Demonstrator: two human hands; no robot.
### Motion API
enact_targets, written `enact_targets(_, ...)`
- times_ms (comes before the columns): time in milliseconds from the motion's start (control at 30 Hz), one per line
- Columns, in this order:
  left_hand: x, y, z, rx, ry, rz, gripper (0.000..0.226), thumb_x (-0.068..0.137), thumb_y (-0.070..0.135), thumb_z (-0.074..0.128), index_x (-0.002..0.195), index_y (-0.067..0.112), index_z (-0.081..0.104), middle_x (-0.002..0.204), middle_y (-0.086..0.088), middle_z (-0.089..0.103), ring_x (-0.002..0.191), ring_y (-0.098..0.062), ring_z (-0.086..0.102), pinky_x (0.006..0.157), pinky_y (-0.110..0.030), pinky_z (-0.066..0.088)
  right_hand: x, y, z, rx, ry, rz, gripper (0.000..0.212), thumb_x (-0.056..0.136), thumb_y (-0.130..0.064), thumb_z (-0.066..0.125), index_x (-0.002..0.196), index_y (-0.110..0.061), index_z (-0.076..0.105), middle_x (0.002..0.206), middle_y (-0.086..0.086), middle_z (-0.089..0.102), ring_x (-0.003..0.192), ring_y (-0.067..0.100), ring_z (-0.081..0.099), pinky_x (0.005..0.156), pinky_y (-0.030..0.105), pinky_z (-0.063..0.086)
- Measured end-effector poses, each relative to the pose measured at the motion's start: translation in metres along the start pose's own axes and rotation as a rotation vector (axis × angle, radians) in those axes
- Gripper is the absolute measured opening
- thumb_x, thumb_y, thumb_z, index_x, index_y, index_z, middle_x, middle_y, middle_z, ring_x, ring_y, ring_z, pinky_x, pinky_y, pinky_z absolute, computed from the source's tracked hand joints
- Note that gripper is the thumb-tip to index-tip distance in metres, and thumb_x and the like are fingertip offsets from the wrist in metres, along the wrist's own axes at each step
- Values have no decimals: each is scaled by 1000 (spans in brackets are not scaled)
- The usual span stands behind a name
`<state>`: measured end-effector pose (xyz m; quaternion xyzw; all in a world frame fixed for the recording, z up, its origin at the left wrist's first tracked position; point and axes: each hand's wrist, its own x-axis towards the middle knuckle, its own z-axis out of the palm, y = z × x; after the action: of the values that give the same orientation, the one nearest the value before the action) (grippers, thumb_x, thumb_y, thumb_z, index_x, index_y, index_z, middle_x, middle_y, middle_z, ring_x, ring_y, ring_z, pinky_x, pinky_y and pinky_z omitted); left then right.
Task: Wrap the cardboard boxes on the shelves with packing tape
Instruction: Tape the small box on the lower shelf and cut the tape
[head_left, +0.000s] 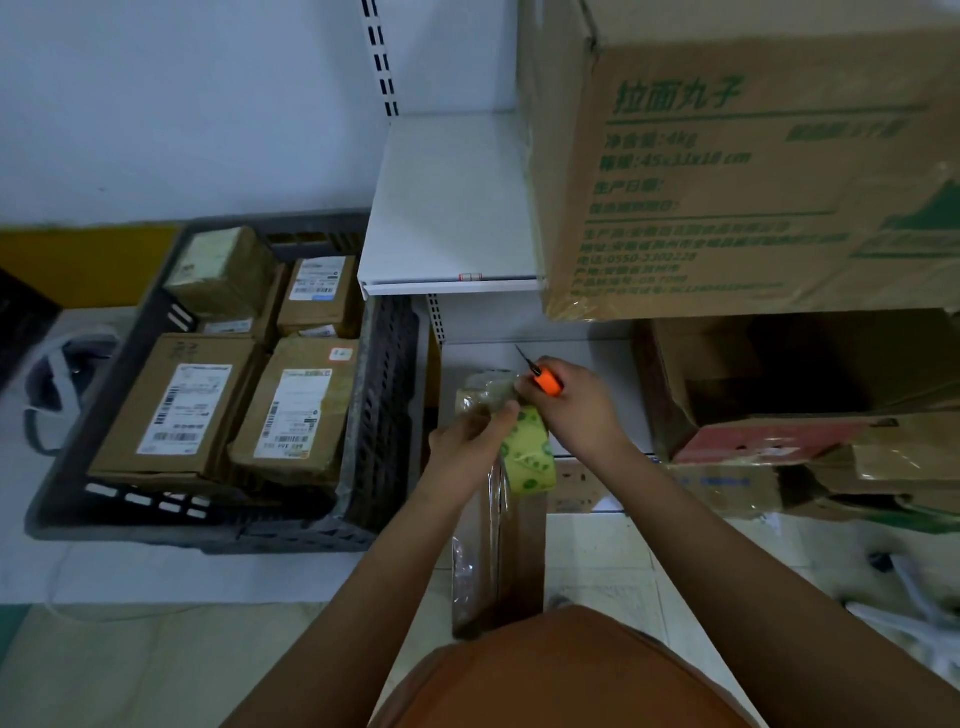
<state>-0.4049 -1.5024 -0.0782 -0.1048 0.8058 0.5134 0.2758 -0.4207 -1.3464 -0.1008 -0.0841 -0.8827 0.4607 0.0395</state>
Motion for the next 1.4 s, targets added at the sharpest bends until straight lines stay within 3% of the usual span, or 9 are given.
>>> enact_targets(100,10,0,-6,-83,-25,-70,75,61,84,58,111,29,72,109,1,72,108,-17,65,99,-38,50,4,-5,4,-28,-17,8,21,89,-31,66,71,-23,59,63,-4,55,61,9,52,56,27,36)
enact_targets(200,14,5,-17,-131,-90,-127,47,83,61,66,104,20,71,74,4,69,78,-13,66,76,-27,51,9,-6,7,-72,-45,17,24,88,-30,66,71,-15,59,65,0,56,63,14,52,58,32,38)
enact_targets(300,13,14,-24,-73,-128,-202,34,92,52,61,90,18,64,76,1,65,73,-11,61,63,-22,46,16,-7,7,-163,-105,59,23,86,-30,67,73,-12,61,70,3,57,67,19,54,58,32,39)
enact_targets(533,19,25,-36,122,-199,-249,58,81,70,61,110,19,62,115,-7,66,112,-26,61,103,-47,48,-3,0,8,30,18,121,13,87,-18,70,81,-7,68,76,8,65,73,22,61,63,27,43)
enact_targets(700,23,26,-27,85,-183,-267,86,72,76,67,128,12,56,113,-9,69,105,-23,65,100,-43,51,9,-3,5,-83,-26,162,16,86,-21,72,81,-6,68,72,2,60,71,18,58,57,21,37)
enact_targets(800,21,31,-25,68,-82,-237,110,72,69,72,147,3,24,96,-8,65,91,-20,66,89,-36,56,12,-3,4,-139,-33,209,22,85,-23,74,81,-2,68,71,7,61,70,21,59,57,26,37)
enact_targets(1133,20,30,-12,154,-36,-179,107,81,67,63,151,5,12,124,-14,59,108,-29,62,89,-45,56,-9,10,-1,125,47,239,13,89,-19,67,88,-7,67,82,12,68,79,25,66,75,39,54)
enact_targets(1300,17,31,-10,121,3,-171,90,88,56,65,143,2,20,80,-4,56,70,-16,59,89,-46,56,1,5,-4,-37,-32,207,21,88,-19,69,83,2,66,77,14,64,77,31,63,64,30,42)
enact_targets(1400,16,29,-10,111,31,-175,86,89,54,65,142,3,21,89,-5,57,72,-13,56,84,-43,57,10,2,-4,-175,-105,202,37,87,-29,73,89,6,61,82,15,60,78,29,60,57,27,40)
